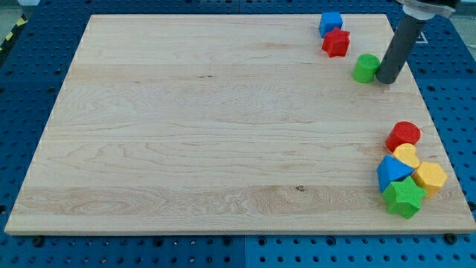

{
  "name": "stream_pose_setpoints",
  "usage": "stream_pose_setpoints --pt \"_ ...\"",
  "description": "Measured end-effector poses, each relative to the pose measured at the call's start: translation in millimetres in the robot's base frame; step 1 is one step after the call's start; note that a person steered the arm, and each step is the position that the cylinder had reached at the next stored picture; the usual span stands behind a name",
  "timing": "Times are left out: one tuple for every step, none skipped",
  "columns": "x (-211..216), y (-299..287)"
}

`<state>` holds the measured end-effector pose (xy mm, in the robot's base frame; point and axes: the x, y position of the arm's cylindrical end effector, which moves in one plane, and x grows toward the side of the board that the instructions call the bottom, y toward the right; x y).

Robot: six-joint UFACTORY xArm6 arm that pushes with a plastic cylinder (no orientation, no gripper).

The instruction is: Point your arm at the bottom right corner of the board

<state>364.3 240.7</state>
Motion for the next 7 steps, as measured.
stream_pose_setpoints --pt "-13 -12" --pt "18 2" --pt "90 47" --pt "127 93" --pt "143 104" --pt "190 103" --pt "240 103"
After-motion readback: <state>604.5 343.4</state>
